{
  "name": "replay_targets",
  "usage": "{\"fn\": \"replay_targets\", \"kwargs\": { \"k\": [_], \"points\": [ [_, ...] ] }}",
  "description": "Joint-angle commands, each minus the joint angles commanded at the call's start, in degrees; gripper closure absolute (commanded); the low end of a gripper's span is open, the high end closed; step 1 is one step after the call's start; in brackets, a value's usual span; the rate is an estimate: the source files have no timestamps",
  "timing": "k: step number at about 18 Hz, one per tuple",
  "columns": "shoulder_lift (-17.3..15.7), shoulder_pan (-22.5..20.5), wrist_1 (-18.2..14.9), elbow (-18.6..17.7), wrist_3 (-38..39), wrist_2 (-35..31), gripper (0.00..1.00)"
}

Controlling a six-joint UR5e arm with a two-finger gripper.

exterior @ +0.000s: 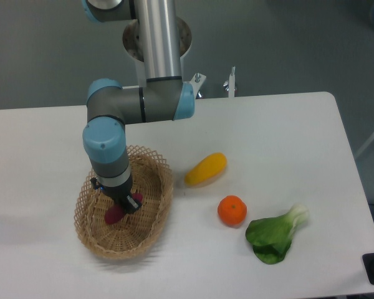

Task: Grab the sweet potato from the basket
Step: 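Lift the held sweet potato out of the basket and carry it away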

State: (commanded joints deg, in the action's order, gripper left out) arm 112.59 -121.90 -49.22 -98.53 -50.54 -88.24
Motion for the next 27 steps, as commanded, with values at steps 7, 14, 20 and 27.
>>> {"fn": "replay_targets", "kwargs": {
  "k": [7,14,20,27],
  "points": [
    [-4.75,-8.78,-1.23,4.48,-2.28,5.00,0.75],
    [-9.67,-20.64,-9.74,5.54,-15.53,5.36,0.75],
    [-13.54,-30.49,-17.93,4.67,-31.18,5.36,0.75],
    [-14.33,-33.05,-19.08,4.67,-33.84,5.28,0.75]
  ]
}}
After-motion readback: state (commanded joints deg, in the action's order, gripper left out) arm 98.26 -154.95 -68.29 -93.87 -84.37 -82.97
